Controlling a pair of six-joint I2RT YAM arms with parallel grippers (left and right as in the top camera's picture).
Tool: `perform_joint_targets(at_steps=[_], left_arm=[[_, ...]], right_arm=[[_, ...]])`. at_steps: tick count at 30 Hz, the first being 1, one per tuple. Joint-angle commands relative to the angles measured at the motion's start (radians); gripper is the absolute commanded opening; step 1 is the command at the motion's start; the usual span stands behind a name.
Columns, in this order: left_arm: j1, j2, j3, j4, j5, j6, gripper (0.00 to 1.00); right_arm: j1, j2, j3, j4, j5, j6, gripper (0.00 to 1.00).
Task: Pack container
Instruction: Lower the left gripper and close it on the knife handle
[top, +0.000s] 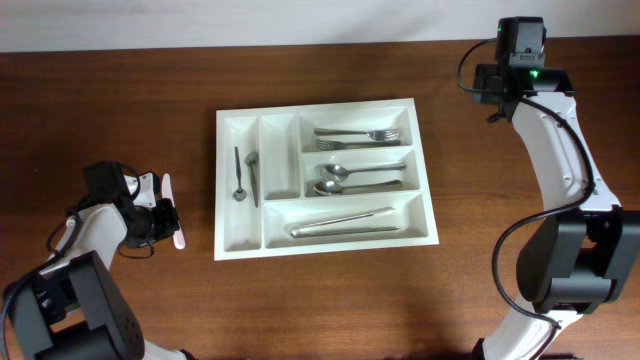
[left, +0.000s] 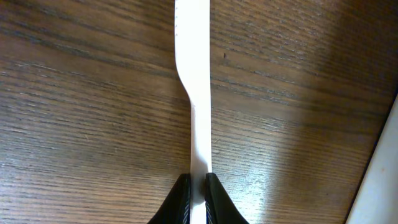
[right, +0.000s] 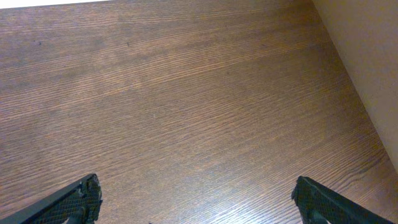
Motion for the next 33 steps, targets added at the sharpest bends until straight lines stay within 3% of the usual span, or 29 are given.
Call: perform_joint_targets(at_steps=[1, 33], left_arm=[[-0.003, 0.026, 0.002, 0.006, -0.018, -0.033, 0.02], [-0.003, 0.026, 0.022, 0.06, 0.033, -0.051, 0.02]], right_arm=[[-0.008, -0.005, 0.006, 0.0, 0.004, 0.008, 0.99], [-0.008, -0.005, 0.006, 0.0, 0.004, 0.008, 0.99]])
